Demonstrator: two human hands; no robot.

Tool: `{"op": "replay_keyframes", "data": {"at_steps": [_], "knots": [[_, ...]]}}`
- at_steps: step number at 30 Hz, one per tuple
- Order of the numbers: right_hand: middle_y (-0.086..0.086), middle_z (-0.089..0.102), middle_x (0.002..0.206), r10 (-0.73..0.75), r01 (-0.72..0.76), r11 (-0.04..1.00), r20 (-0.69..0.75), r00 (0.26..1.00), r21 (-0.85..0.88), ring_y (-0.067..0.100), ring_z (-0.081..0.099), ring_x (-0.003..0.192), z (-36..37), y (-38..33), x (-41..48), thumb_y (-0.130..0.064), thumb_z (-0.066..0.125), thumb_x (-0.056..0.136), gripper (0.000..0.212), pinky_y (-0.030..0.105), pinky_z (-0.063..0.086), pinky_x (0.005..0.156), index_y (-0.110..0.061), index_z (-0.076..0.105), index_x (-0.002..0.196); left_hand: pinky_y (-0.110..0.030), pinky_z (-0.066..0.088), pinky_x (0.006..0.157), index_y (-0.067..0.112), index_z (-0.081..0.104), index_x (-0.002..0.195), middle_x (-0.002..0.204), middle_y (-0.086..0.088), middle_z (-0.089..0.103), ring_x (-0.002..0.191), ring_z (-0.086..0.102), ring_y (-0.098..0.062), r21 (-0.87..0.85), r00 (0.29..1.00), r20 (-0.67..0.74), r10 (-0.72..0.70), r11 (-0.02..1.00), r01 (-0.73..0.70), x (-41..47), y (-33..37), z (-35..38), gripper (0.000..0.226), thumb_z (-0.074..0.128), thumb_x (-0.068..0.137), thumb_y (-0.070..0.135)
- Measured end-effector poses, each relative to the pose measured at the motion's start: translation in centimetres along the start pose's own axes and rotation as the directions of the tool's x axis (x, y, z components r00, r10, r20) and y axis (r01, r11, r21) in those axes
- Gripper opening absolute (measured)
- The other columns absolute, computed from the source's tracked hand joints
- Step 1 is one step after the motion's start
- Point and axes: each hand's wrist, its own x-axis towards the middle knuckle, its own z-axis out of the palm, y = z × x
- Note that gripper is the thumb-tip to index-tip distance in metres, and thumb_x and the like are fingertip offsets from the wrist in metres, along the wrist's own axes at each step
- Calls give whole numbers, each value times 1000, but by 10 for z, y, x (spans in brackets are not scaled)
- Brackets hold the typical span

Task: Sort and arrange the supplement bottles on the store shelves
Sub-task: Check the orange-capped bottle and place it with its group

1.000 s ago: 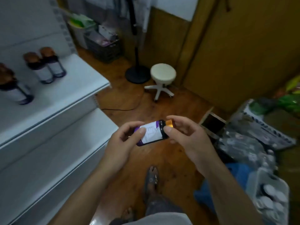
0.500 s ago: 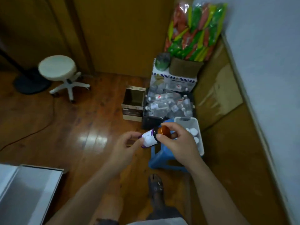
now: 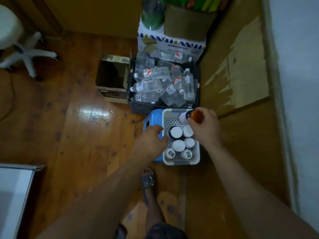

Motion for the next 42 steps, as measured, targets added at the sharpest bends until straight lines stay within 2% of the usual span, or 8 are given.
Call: {"op": "replay_keyframes", "data": {"at_steps": [7,12,18,24,29,31,34,42], "knots": [[4,51,132,-45,130,918,228,973,-374,31,55,113,58,34,64,-36,64,90,41,38,44,85,-19,53,126,-33,45,100,19,50,137,137,0,56,122,53,-19,74,1000,15,-15,997,14,35,-8,16,44,53,97,36],[11,52,125,-3,188,844,346,938,-502,35,57,108,87,48,85,-26,61,90,32,38,43,81,-13,53,117,-32,44,99,20,51,135,135,-1,56,121,54,-19,81,1000,10,-11,997,10,38,-15,15,42,54,97,36],[12,53,127,58,198,816,418,906,-543,33,56,110,88,54,97,-32,60,91,36,35,42,82,-14,55,121,-20,35,86,25,51,135,134,5,55,121,52,-12,66,999,-28,-40,997,42,26,-25,3,40,54,97,38],[10,59,125,49,201,806,401,915,-557,30,58,110,72,19,78,-32,57,91,36,34,47,85,-14,58,122,-21,37,81,29,51,133,132,7,57,116,55,-12,35,993,-108,-51,998,55,-16,-31,-33,39,52,97,43],[9,56,132,-61,316,834,494,868,-452,30,56,115,64,-73,26,-40,55,94,49,35,46,88,-16,49,136,-37,48,96,38,45,135,137,12,53,121,54,-13,31,962,-261,-82,995,93,-92,-50,-98,44,49,94,53],[7,62,119,-158,399,833,527,835,-383,28,59,103,69,-125,-5,-45,55,92,41,33,44,80,-20,57,124,-38,49,95,40,44,134,134,14,54,115,57,-11,14,928,-355,-115,992,128,-134,-66,-128,43,48,94,56],[3,64,119,-320,539,795,561,763,-279,29,59,109,88,-214,-69,-52,54,88,41,35,46,86,-25,59,118,-34,50,91,39,46,132,129,17,54,107,60,-7,-61,838,-514,-182,982,176,-211,-100,-171,42,51,93,54],[-7,61,129,-707,843,536,575,413,53,20,56,118,144,-421,-296,-50,58,89,46,39,47,98,-30,55,130,-23,43,83,31,51,134,126,13,57,100,53,-1,-311,441,-805,-397,915,255,-425,-216,-241,46,58,92,48]]}}
